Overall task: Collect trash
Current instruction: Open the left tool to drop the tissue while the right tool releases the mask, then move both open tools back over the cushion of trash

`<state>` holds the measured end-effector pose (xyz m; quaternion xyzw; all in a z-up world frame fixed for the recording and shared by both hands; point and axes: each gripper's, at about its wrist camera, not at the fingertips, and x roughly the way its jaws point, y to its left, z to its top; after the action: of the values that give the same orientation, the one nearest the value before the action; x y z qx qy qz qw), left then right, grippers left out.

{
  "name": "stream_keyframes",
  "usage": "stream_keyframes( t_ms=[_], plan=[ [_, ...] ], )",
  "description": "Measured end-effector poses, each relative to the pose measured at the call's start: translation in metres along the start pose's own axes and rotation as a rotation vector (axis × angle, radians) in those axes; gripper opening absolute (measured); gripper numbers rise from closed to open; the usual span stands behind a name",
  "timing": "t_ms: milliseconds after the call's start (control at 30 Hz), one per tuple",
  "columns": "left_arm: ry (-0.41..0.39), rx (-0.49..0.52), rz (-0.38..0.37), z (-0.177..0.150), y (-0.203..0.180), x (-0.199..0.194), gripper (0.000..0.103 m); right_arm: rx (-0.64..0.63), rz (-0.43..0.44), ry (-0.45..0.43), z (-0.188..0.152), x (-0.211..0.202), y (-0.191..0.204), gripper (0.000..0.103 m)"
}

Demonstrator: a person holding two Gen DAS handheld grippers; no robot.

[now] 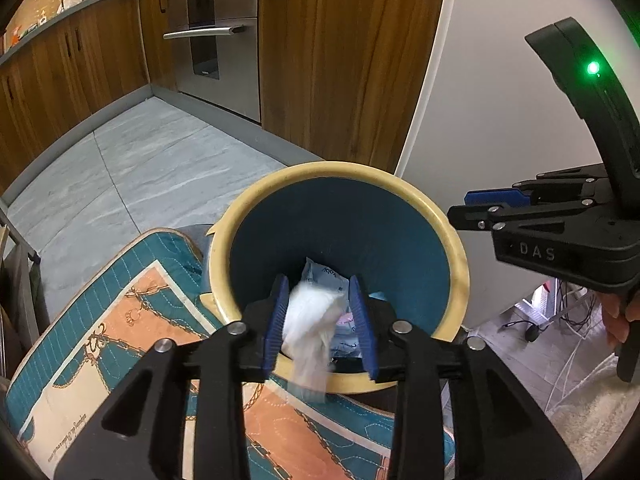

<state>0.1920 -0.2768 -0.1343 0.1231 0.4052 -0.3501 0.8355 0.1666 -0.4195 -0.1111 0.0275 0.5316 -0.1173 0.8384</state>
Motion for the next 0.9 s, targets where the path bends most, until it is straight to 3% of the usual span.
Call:
stream_keyframes(
  t_ms=[267, 400, 500, 533, 600, 700, 900],
  plan=[
    [-0.028, -0.014, 0.023, 0.000, 0.006, -0.018, 0.050, 0.010, 0.008, -0.044, 0.006, -0.017, 0.005, 0.042],
    [-0.045, -0.049, 0.042, -0.003, 0.012, -0.034, 0.057, 0.010, 0.008, -0.074, 0.004, -0.031, 0.009, 0.061],
    [-0.060, -0.043, 0.065, -0.008, 0.015, -0.051, 0.063, 0.005, 0.018, -0.096, 0.004, -0.043, 0.014, 0.064],
    [-0.067, -0.040, 0.074, -0.010, 0.015, -0.057, 0.065, -0.003, 0.016, -0.107, 0.003, -0.048, 0.016, 0.074],
    [-0.085, -0.044, 0.093, -0.015, 0.018, -0.071, 0.072, -0.016, 0.011, -0.137, 0.002, -0.056, 0.021, 0.084],
    [-0.112, -0.063, 0.123, -0.020, 0.024, -0.090, 0.084, -0.043, -0.010, -0.174, 0.000, -0.068, 0.026, 0.090],
    [-0.147, -0.102, 0.200, -0.031, 0.039, -0.121, 0.093, -0.056, 0.002, -0.243, -0.004, -0.092, 0.036, 0.095]
  ],
)
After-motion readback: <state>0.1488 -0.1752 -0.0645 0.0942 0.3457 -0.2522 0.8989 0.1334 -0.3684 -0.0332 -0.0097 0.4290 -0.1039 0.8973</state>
